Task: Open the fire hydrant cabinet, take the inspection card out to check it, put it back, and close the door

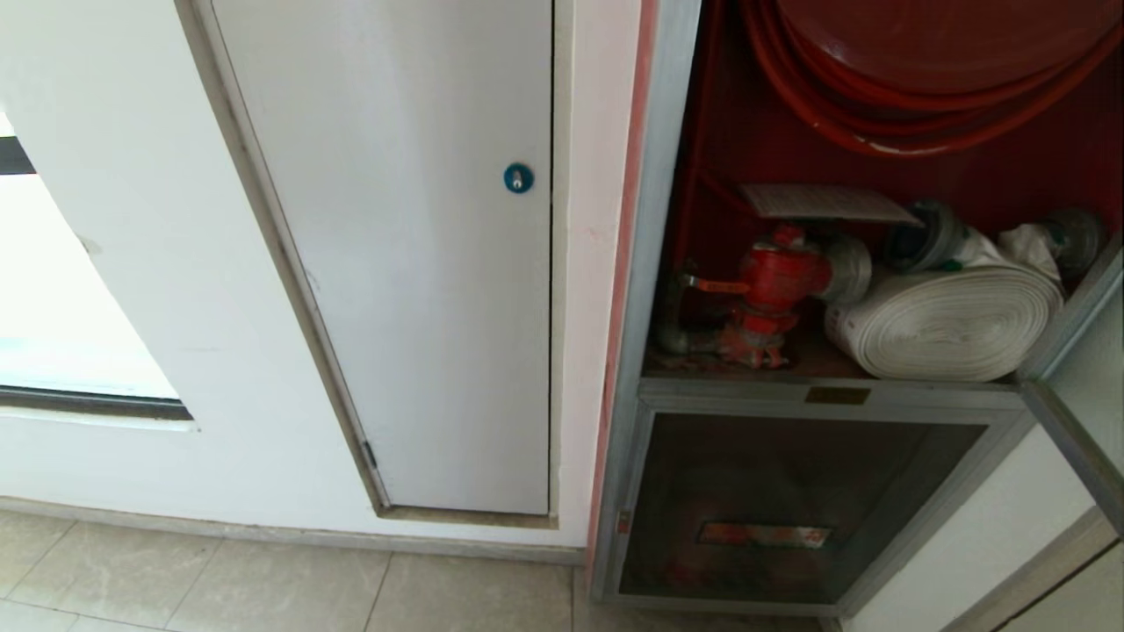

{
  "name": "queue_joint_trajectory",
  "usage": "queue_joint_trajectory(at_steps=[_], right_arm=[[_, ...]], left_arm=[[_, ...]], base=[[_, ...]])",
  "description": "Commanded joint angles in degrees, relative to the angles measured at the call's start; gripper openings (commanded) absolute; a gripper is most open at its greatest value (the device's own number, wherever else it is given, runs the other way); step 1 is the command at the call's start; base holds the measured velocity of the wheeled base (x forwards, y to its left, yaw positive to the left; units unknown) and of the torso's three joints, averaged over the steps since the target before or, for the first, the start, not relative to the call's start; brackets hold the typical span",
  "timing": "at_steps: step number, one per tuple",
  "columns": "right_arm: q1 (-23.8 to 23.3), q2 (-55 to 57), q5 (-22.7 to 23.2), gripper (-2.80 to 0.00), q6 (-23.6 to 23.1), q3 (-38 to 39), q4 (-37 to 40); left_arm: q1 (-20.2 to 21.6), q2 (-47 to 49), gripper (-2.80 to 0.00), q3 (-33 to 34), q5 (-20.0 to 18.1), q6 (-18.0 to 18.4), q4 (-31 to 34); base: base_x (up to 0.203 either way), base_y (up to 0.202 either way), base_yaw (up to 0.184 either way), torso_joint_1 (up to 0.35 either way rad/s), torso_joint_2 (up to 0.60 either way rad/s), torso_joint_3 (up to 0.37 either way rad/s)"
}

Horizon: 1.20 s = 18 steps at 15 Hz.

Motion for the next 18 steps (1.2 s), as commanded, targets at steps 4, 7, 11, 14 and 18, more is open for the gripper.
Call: queue_joint_trajectory(at_steps=[4, 7, 11, 14, 18], right_arm=[[0.0, 0.1, 0.0, -2.80, 0.2, 0.0, 0.0], [0.0, 0.1, -0.1, -2.80, 0.1, 0.0, 0.0], [0.0, 0.1, -0.1, -2.80, 0.2, 0.0, 0.0], [0.0, 0.1, -0.1, -2.80, 0.2, 0.0, 0.0], [0.0, 0.1, -0.1, -2.80, 0.5, -0.1, 0.0]], left_arm=[[0.0, 0.0, -2.80, 1.1, 0.0, 0.0, -0.1], [0.0, 0.0, -2.80, 1.1, 0.0, 0.0, -0.1], [0.0, 0.0, -2.80, 1.1, 0.0, 0.0, -0.1], [0.0, 0.0, -2.80, 1.1, 0.0, 0.0, -0.1], [0.0, 0.0, -2.80, 1.1, 0.0, 0.0, -0.1]], base=[[0.199, 0.000, 0.002, 0.002, 0.00, 0.003], [0.195, 0.000, 0.000, 0.002, 0.00, 0.005], [0.197, 0.000, -0.001, -0.001, 0.00, 0.000], [0.165, 0.000, -0.001, 0.006, 0.00, 0.003], [0.000, 0.000, 0.000, 0.000, 0.00, 0.000]])
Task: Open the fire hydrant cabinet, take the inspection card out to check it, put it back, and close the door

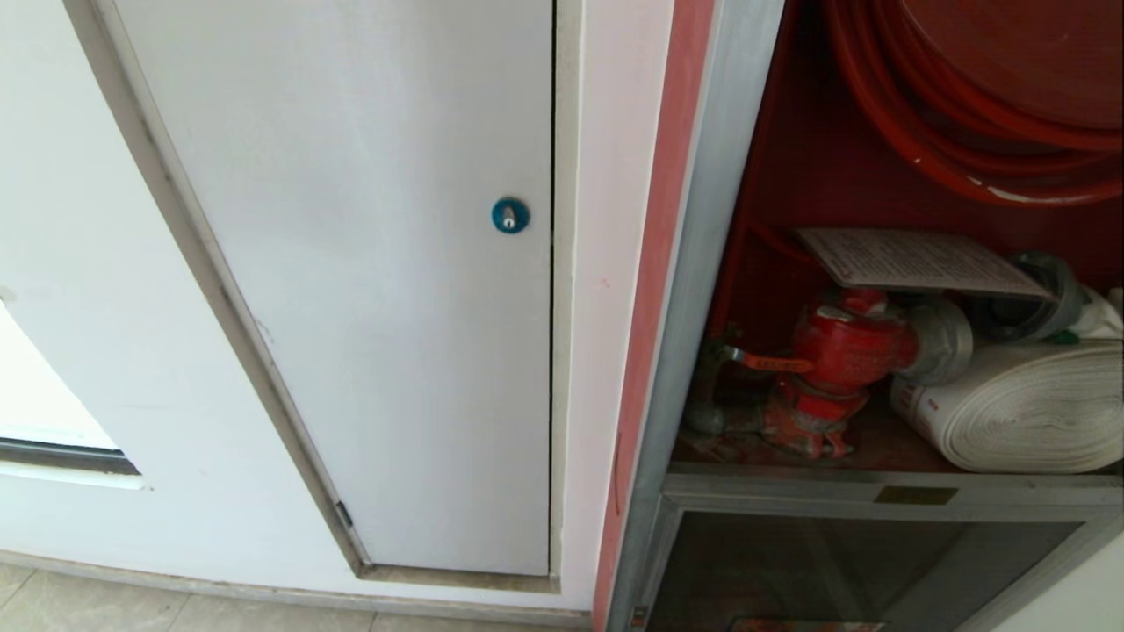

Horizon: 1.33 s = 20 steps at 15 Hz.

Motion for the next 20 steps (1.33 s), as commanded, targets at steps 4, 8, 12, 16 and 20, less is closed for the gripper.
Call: queue_joint_trajectory(at_steps=[4, 8, 12, 16, 20], right_arm=[[0.0, 0.1, 0.0, -2.80, -0.2, -0.1, 0.0], [0.0, 0.1, 0.0, -2.80, -0.1, 0.0, 0.0], [0.0, 0.1, 0.0, -2.80, -0.2, -0.1, 0.0], [0.0, 0.1, -0.1, -2.80, 0.9, -0.1, 0.0], [0.0, 0.1, -0.2, -2.80, 1.2, -0.1, 0.0]], left_arm=[[0.0, 0.0, -2.80, 1.1, 0.0, 0.0, 0.0], [0.0, 0.0, -2.80, 1.1, 0.0, 0.0, 0.0], [0.0, 0.0, -2.80, 1.1, 0.0, 0.0, 0.0], [0.0, 0.0, -2.80, 1.1, 0.0, 0.0, 0.0], [0.0, 0.0, -2.80, 1.1, 0.0, 0.0, 0.0]], base=[[0.000, 0.000, 0.000, 0.000, 0.00, 0.000], [0.000, 0.000, 0.000, 0.000, 0.00, 0.000], [0.000, 0.000, 0.000, 0.000, 0.00, 0.000], [0.000, 0.000, 0.000, 0.000, 0.00, 0.000], [0.000, 0.000, 0.000, 0.000, 0.00, 0.000]])
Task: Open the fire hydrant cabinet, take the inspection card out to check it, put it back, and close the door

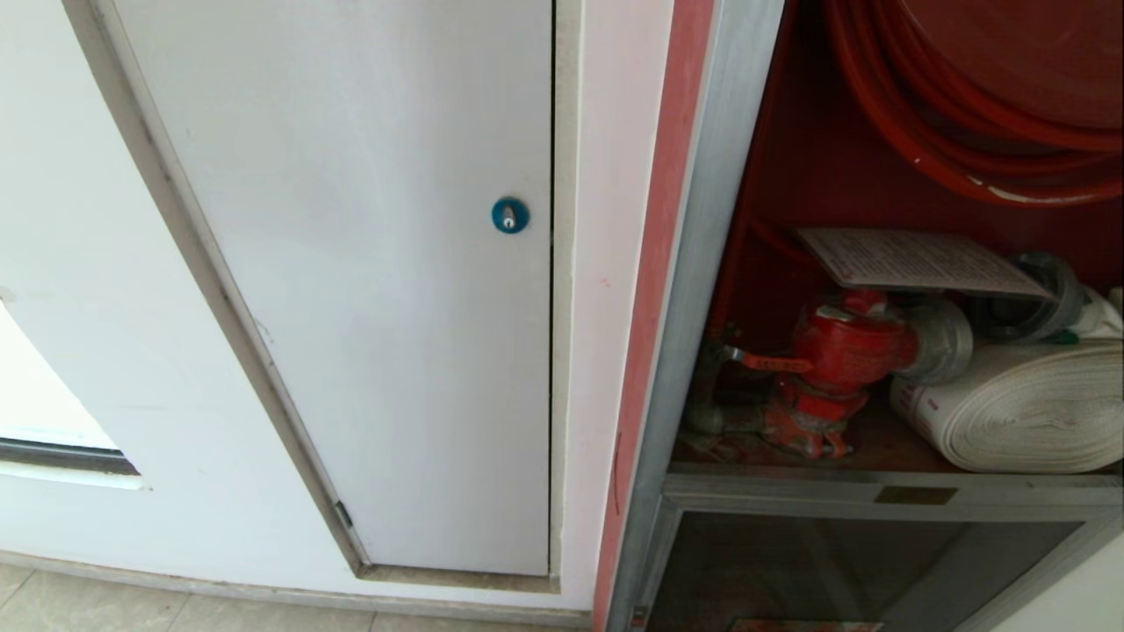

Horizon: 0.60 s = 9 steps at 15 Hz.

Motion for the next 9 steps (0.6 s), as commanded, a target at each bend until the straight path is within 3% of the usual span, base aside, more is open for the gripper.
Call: queue_joint_trajectory(at_steps=[1, 9], right_arm=[[0.0, 0.1, 0.0, -2.80, 0.1, 0.0, 0.0], [0.0, 0.1, 0.0, -2.80, 0.2, 0.0, 0.0]], left_arm=[[0.0, 0.0, -2.80, 1.1, 0.0, 0.0, -0.1], [0.0, 0.0, -2.80, 1.1, 0.0, 0.0, 0.0]], base=[[0.000, 0.000, 0.000, 0.000, 0.00, 0.000], [0.000, 0.000, 0.000, 0.000, 0.00, 0.000]])
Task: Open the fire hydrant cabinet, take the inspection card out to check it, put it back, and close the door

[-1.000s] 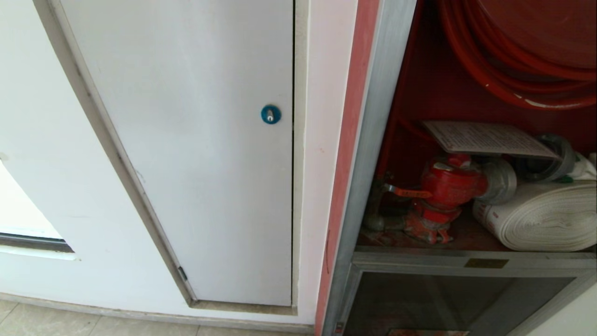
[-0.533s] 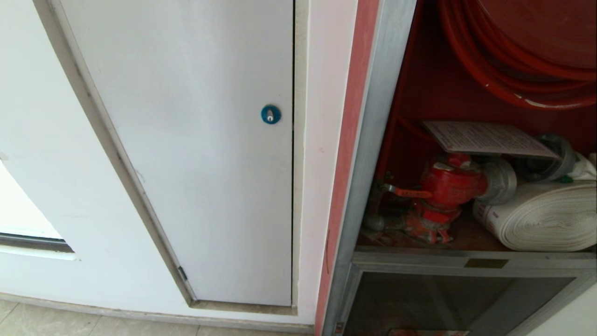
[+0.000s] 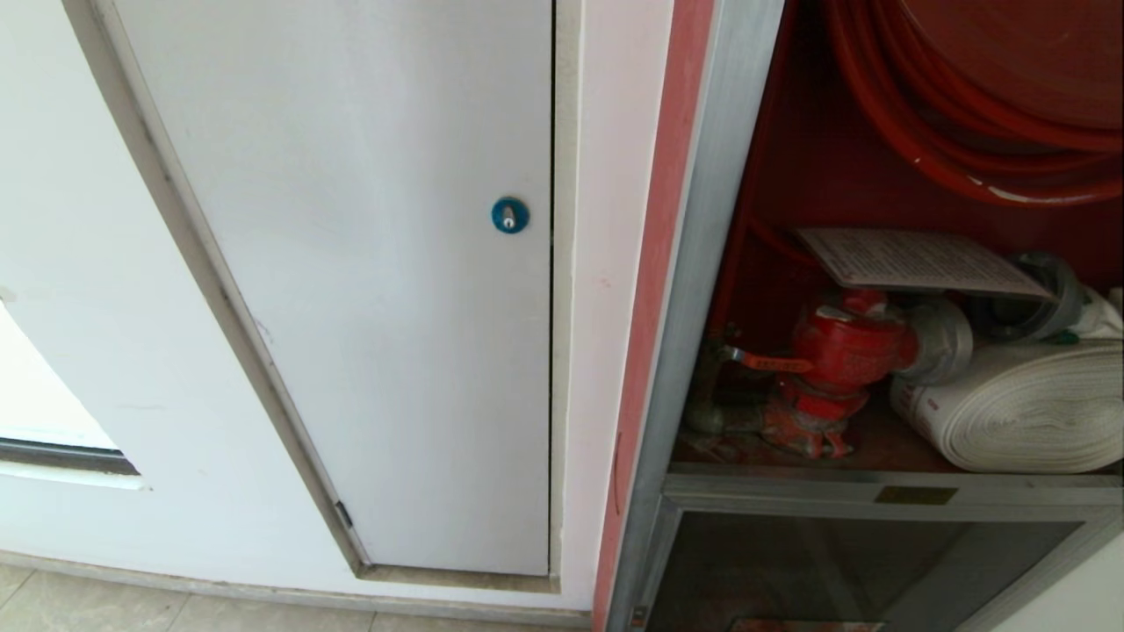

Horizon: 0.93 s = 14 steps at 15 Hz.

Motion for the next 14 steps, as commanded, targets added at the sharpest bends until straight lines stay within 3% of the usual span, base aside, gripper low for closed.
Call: queue_joint_trajectory(at_steps=[1, 6, 11, 14], right_arm=[[0.0, 0.1, -0.1, -2.80, 0.2, 0.0, 0.0], [0.0, 1.3, 0.6, -2.80, -1.0, -2.9, 0.6], [0.7, 19.8, 1.3, -2.80, -1.3, -15.7, -0.9], [1.0, 32.8, 1.3, -2.80, -5.8, -25.6, -2.7]], left_arm=[[0.0, 0.0, -2.80, 1.1, 0.0, 0.0, -0.1], [0.0, 0.0, -2.80, 1.1, 0.0, 0.0, -0.1], [0.0, 0.0, -2.80, 1.1, 0.0, 0.0, 0.0], [0.0, 0.0, -2.80, 1.1, 0.0, 0.0, 0.0]], base=[[0.000, 0.000, 0.000, 0.000, 0.00, 0.000], [0.000, 0.000, 0.000, 0.000, 0.00, 0.000], [0.000, 0.000, 0.000, 0.000, 0.00, 0.000], [0.000, 0.000, 0.000, 0.000, 0.00, 0.000]])
